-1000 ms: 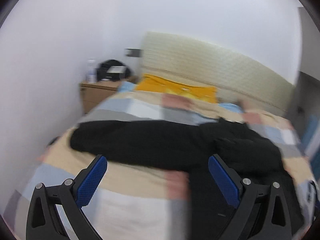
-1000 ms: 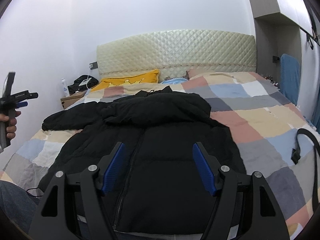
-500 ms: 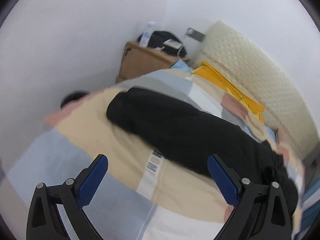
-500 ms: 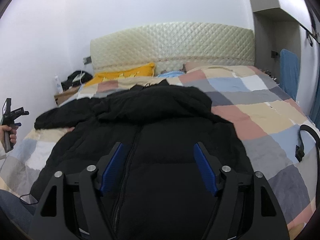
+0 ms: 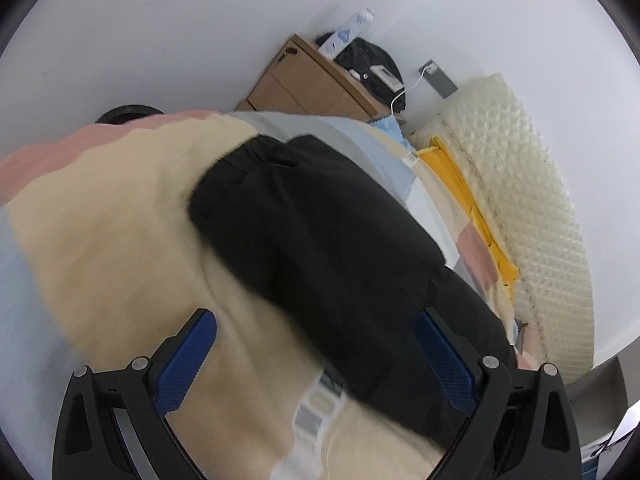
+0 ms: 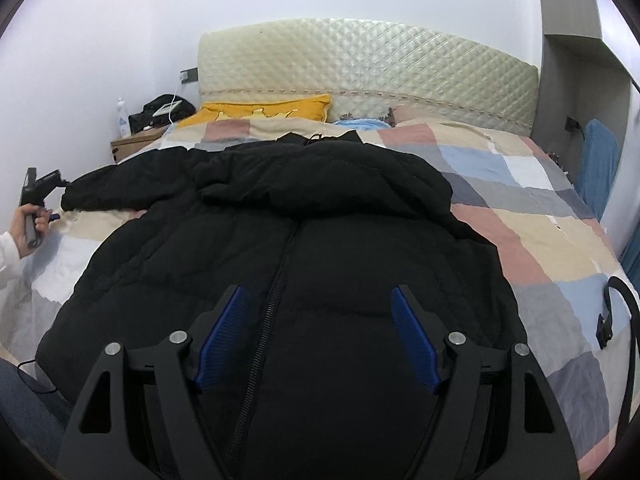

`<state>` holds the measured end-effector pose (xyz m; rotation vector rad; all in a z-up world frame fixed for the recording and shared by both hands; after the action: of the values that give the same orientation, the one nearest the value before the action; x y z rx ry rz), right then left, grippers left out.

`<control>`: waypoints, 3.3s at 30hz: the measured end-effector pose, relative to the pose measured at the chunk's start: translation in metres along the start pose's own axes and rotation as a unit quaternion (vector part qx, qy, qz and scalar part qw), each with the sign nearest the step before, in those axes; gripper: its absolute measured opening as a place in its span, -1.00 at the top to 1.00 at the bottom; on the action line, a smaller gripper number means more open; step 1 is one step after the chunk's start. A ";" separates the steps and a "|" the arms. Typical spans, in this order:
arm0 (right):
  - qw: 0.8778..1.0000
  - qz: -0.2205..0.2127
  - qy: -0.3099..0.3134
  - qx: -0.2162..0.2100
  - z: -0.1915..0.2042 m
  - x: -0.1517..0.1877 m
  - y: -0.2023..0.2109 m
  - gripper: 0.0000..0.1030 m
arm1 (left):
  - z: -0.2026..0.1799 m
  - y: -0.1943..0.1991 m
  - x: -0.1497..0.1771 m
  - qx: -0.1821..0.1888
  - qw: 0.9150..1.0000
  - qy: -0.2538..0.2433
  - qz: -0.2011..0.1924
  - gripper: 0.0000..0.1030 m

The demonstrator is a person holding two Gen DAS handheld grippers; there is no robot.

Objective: Fold large clothes
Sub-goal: 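Grasp the other sleeve cuff of the jacket with the left gripper, then lift the sleeve with the left gripper and swing it over the jacket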

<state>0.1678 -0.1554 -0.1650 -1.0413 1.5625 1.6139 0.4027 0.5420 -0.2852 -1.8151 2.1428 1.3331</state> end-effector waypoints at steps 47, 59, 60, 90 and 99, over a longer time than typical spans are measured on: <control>0.996 -0.025 -0.083 -0.013 -0.039 -0.013 0.047 -0.46 | -0.231 0.175 -0.013 0.003 0.966 -0.200 -0.161 0.79; 0.997 -0.058 -0.056 -0.012 -0.048 -0.015 0.070 -0.46 | -0.312 0.245 0.014 0.036 0.951 -0.242 -0.187 0.79; 0.997 -0.060 -0.055 -0.012 -0.048 -0.015 0.072 -0.46 | -0.320 0.250 0.016 0.040 0.950 -0.244 -0.188 0.79; 0.994 -0.093 -0.064 -0.010 -0.070 -0.010 0.094 -0.70 | -0.556 0.277 0.217 0.218 0.895 -0.371 -0.117 0.79; 0.992 -0.095 -0.078 -0.012 -0.080 -0.006 0.094 -0.72 | -0.617 0.242 0.323 0.255 0.878 -0.401 -0.055 0.79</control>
<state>0.0961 -0.2421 -0.1133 -1.0170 1.3046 1.5470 0.3969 -0.1013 0.0738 -0.9209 1.6616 1.0675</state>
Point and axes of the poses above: each gripper's, at about its wrist camera, not at the fingertips, and y roughly against the way its jaws point, z to its left, x to its underside, the point moved 2 cm from there along -y, roughly the way its jaws point, and after that the axes turned 8 degrees about -z, right-handed, at the moved point
